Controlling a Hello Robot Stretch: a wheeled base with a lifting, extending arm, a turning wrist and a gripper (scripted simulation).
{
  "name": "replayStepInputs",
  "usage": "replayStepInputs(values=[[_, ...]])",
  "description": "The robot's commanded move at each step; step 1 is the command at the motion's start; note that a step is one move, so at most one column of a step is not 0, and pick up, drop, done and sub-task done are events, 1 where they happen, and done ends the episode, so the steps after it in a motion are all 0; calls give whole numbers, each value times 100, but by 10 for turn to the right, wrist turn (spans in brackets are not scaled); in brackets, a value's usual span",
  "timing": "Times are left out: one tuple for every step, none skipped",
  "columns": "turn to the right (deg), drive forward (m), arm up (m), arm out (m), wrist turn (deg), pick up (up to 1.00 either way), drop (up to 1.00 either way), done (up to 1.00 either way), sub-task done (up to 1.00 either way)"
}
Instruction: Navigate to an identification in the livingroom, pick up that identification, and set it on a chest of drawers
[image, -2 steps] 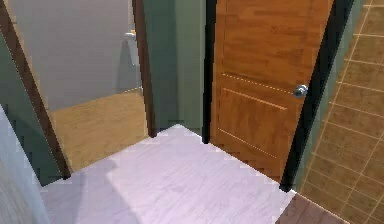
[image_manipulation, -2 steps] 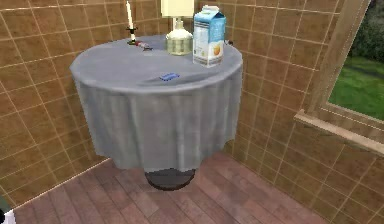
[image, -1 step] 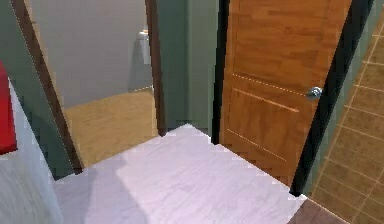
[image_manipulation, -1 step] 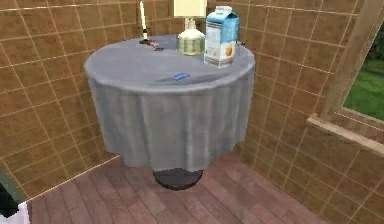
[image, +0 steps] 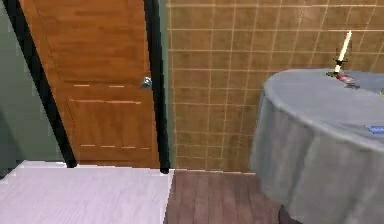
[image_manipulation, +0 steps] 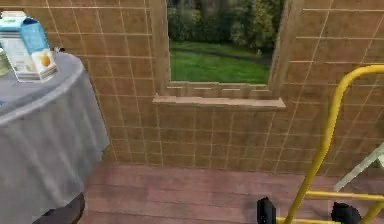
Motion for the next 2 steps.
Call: replayStepInputs(values=[[330,0,0,0,0,0,0,0,0],[0,40,0,0,0,0,0,0,0]])
